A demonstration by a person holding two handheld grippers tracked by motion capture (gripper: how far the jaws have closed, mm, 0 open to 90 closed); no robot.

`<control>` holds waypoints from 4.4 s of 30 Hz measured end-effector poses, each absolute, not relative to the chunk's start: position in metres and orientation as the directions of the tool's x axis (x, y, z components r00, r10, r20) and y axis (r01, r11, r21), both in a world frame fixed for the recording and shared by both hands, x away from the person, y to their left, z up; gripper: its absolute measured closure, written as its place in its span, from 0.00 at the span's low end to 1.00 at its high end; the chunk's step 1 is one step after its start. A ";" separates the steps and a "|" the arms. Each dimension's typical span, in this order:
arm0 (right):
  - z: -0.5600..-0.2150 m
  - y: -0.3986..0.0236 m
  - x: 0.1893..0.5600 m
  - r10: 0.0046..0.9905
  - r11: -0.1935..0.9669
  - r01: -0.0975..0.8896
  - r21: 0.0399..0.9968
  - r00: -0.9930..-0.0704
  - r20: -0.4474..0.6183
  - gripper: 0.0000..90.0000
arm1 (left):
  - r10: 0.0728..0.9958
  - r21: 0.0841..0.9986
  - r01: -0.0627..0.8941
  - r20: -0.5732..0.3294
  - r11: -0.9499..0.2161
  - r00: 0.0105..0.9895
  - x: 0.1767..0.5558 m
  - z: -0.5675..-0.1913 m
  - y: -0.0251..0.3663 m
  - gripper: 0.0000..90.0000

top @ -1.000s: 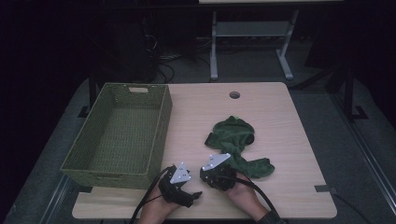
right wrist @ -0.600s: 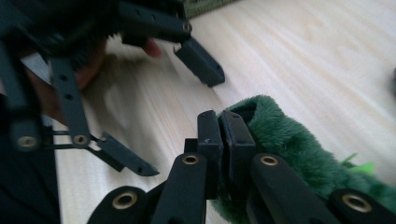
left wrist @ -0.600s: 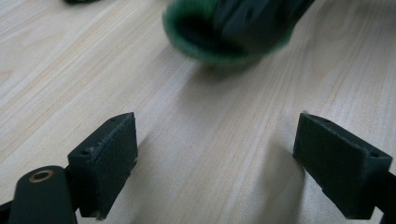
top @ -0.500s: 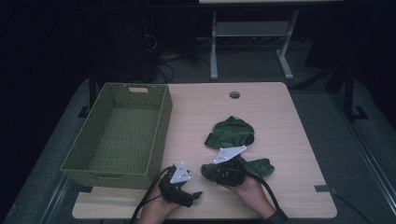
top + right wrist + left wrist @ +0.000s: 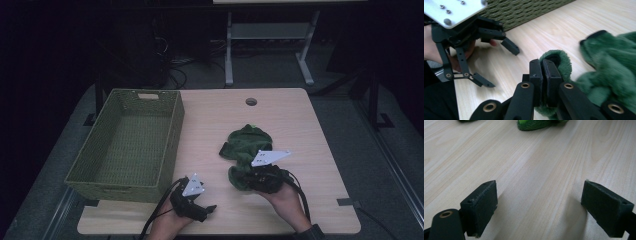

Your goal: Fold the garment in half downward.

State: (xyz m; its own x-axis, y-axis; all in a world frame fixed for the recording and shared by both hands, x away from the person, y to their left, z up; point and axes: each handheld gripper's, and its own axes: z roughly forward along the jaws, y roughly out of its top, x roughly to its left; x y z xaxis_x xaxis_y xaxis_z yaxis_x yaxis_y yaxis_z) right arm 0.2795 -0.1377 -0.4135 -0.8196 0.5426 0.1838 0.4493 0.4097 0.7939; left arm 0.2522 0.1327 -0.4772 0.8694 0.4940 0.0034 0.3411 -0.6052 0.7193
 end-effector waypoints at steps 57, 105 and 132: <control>-0.450 -0.185 0.309 0.683 0.435 0.564 0.702 -0.715 0.151 0.93 | 0.492 0.718 0.341 0.002 -0.607 0.871 0.253 -0.477 0.132 0.14; -0.468 -0.286 0.256 0.759 0.311 0.654 0.690 -0.608 0.234 0.59 | 0.503 0.717 0.351 0.000 -0.603 0.864 0.253 -0.477 0.131 0.14; -0.436 -0.292 0.251 0.744 0.328 0.582 0.744 -0.644 0.177 0.91 | 0.506 0.716 0.355 -0.003 -0.601 0.863 0.253 -0.477 0.130 0.14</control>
